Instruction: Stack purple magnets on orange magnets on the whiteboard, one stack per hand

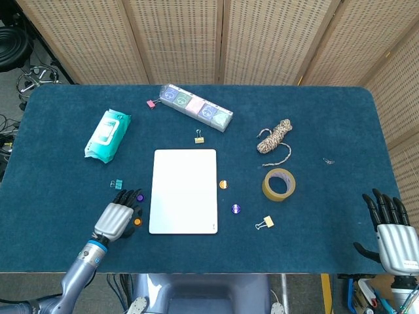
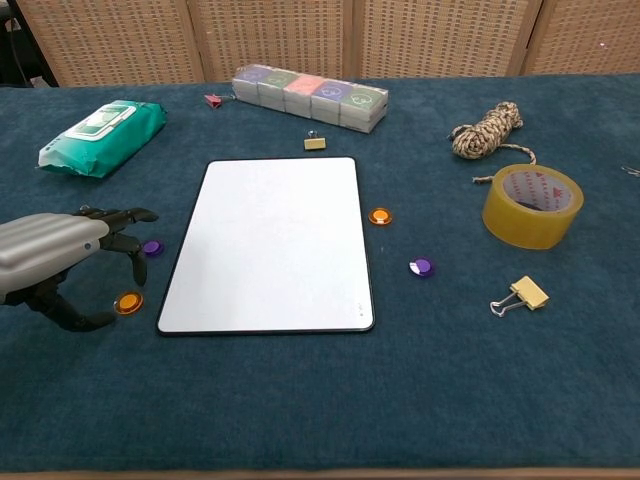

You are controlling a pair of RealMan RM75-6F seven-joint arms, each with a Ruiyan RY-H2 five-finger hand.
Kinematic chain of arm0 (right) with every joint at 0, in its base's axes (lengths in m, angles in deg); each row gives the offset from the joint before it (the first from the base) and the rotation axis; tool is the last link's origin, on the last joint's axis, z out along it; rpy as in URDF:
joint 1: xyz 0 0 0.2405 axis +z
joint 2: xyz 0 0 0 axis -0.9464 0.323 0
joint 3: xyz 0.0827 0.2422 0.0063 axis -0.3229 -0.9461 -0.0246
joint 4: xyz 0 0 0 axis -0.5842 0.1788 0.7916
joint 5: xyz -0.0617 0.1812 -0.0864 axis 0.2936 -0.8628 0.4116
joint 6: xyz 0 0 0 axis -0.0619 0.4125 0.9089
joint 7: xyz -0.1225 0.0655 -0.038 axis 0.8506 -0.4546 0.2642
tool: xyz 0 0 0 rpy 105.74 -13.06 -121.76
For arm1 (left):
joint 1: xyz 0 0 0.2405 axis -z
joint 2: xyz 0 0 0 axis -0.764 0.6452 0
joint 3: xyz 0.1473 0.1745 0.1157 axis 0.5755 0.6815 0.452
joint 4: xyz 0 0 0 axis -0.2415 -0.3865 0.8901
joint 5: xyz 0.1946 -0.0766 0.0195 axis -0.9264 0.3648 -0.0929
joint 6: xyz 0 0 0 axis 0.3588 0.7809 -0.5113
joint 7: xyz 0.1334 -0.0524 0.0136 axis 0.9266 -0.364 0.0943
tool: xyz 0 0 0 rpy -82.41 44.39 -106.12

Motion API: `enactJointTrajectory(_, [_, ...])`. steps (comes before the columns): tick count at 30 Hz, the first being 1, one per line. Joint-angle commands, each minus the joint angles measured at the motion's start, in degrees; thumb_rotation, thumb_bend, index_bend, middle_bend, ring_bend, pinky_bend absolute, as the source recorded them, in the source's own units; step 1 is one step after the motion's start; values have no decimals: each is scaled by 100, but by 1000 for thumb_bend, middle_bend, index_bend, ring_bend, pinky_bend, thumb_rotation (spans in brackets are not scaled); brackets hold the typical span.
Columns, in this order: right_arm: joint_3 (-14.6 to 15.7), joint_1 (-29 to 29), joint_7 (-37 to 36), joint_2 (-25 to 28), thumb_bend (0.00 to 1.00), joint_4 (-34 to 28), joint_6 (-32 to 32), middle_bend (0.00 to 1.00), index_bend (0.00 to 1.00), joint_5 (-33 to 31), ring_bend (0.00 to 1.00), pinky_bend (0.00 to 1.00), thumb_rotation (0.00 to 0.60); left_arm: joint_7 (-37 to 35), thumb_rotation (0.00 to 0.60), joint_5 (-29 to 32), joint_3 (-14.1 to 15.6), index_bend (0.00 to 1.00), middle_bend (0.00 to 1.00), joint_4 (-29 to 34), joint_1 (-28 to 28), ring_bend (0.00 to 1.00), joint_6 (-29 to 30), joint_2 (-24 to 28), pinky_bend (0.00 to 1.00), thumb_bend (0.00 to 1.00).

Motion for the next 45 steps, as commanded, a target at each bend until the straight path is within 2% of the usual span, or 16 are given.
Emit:
enactJointTrajectory(1, [-1, 1, -1, 2, 0, -1, -3, 0, 0, -8, 0, 0, 600, 18, 600, 30, 8, 436, 0, 0, 16, 0, 6, -19, 0, 302])
enactJointTrajectory(17, [1, 10, -8, 15, 0, -8, -28, 0, 0, -42, 0, 0, 600, 72, 600, 281, 15, 436, 0, -73, 105, 0, -8, -129, 0, 302])
enactJointTrajectory(25, [-1, 11, -30, 26, 0, -10, -27, 0, 0, -51, 0, 0, 600, 70, 600, 286, 62, 527, 0, -152, 108, 0, 62, -183, 0, 310])
enactJointTrajectory(32, [0, 5, -26, 30, 0, -14, -17, 0, 0, -55, 0, 0, 600, 44, 600, 302, 69, 541, 0, -132, 111, 0, 103, -169, 0, 310])
enactJointTrajectory(45, [13, 9, -2, 30, 0, -22, -47, 0, 0, -82, 0, 0, 600, 249, 600, 284, -184, 541, 0, 384, 345, 0, 191, 136, 0, 310])
